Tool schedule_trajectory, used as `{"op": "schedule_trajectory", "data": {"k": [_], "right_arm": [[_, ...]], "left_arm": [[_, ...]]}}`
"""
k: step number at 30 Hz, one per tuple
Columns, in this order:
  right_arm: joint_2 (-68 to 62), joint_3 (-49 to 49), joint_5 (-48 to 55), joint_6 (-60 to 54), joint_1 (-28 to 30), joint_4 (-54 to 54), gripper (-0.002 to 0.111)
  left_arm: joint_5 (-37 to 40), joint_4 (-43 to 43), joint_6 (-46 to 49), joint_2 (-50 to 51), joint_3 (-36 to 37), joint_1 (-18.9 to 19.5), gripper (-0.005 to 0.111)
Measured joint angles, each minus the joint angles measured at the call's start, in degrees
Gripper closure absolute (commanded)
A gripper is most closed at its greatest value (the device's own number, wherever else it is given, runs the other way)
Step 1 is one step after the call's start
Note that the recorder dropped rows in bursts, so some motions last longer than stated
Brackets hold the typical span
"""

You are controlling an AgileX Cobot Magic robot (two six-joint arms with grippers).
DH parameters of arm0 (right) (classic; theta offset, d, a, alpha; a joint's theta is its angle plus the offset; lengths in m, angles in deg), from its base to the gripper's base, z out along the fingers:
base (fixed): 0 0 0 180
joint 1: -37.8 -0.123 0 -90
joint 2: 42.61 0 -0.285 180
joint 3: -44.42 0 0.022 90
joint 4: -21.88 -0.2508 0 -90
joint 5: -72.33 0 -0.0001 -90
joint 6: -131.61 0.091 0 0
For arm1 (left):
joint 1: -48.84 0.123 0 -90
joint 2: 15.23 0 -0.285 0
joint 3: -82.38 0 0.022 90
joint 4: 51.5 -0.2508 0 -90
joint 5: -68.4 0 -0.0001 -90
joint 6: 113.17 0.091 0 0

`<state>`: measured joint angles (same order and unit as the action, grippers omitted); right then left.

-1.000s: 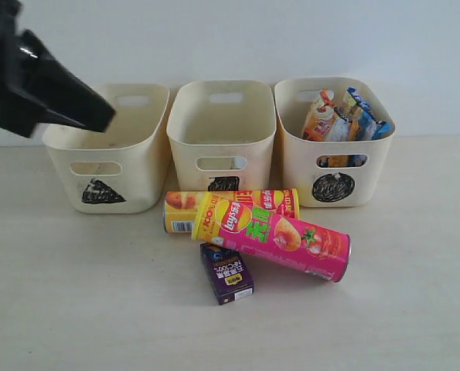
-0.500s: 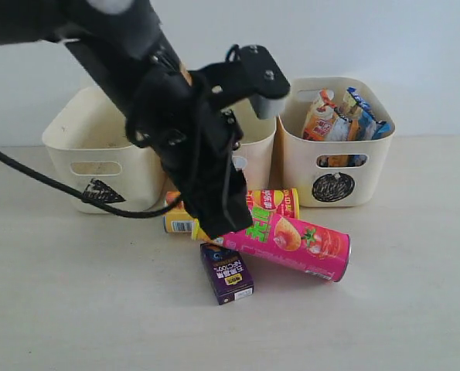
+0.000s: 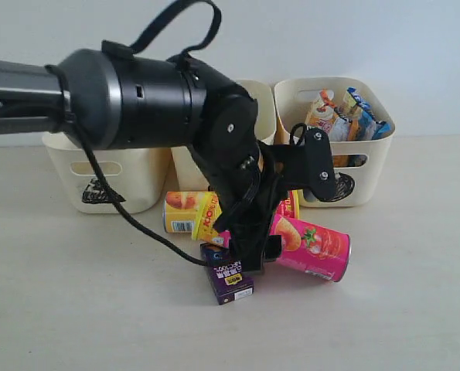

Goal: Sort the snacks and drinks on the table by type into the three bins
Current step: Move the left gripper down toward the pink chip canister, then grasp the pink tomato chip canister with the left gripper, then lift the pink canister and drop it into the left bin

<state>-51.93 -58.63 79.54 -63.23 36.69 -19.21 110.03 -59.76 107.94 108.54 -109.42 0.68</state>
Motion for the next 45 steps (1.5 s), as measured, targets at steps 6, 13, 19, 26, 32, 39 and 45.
{"op": "schedule_trajectory", "data": {"k": [6,13,19,26,32,39,45], "right_arm": [[0.0,0.0,0.42,0.0,0.0,0.0,0.108],[0.0,0.0,0.55,0.0,0.0,0.0,0.108],[0.0,0.0,0.55,0.0,0.0,0.0,0.108],[0.0,0.0,0.55,0.0,0.0,0.0,0.108],[0.0,0.0,0.55,0.0,0.0,0.0,0.108],[0.0,0.0,0.55,0.0,0.0,0.0,0.108],[0.0,0.0,0.55,0.0,0.0,0.0,0.108]], "left_arm": [[-8.77,-3.06,0.0,6.1,0.0,0.0,0.031],[-12.09,-5.47,0.0,9.64,-0.12,0.0,0.034],[-12.42,-6.66,-0.11,10.27,-0.24,0.0,0.073],[-11.88,-7.12,-0.11,8.78,-0.24,0.0,0.103],[-10.47,-7.04,-0.11,2.98,-0.24,0.0,0.103],[-3.71,0.11,-0.37,-6.44,-0.24,0.0,0.103],[-0.79,2.31,-7.98,-15.93,-0.24,1.1,0.103]]}}
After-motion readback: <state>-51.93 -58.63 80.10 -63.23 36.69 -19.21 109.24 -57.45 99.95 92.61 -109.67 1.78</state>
